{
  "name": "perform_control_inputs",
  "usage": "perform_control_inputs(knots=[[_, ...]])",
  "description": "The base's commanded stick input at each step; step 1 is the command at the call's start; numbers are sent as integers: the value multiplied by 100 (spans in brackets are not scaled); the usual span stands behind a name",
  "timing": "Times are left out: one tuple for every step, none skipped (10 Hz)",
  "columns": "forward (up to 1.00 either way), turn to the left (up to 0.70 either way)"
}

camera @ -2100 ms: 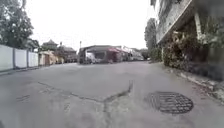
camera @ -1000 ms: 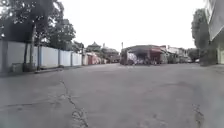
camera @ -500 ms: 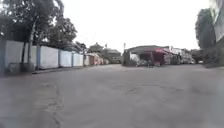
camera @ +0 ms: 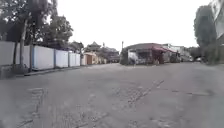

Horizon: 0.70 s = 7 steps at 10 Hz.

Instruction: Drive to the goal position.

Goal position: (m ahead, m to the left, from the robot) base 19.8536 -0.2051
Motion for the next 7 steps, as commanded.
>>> perform_control_inputs(knots=[[100, 1], [100, 1], [100, 1], [100, 1], [100, -11], [100, -36], [100, -39]])
